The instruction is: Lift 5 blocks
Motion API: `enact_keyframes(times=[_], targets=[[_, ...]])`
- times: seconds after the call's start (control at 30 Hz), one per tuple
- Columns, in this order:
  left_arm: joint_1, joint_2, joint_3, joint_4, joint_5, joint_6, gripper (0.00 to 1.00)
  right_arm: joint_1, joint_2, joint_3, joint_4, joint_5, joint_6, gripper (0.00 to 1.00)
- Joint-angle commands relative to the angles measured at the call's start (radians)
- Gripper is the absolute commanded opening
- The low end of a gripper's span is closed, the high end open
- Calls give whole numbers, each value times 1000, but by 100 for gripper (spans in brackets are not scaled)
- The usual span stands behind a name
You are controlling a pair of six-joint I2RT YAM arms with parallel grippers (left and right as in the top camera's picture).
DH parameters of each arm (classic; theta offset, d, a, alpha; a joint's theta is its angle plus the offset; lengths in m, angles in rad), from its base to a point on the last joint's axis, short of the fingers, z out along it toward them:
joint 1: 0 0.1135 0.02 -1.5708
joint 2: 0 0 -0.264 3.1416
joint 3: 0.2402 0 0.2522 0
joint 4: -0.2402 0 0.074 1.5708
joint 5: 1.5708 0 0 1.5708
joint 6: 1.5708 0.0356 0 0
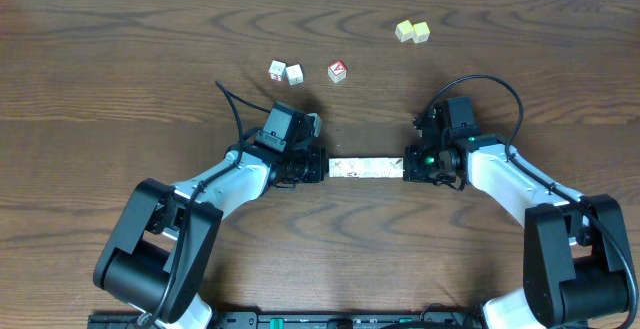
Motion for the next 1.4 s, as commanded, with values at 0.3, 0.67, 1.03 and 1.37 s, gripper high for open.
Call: enact_keyframes(times=[0.3,0.67,1.03,1.37], targets=[[-7,4,4,4,24,17,7,25,-10,68,-71,80,-1,1],[-8,4,4,2,25,17,7,36,-10,68,-72,50,2,1],[-8,-3,4,-23,35,17,7,61,-10,89,-73,25,21,1],[-8,-35,5,-42,36,17,7,64,-10,91,-77,14,22,1]])
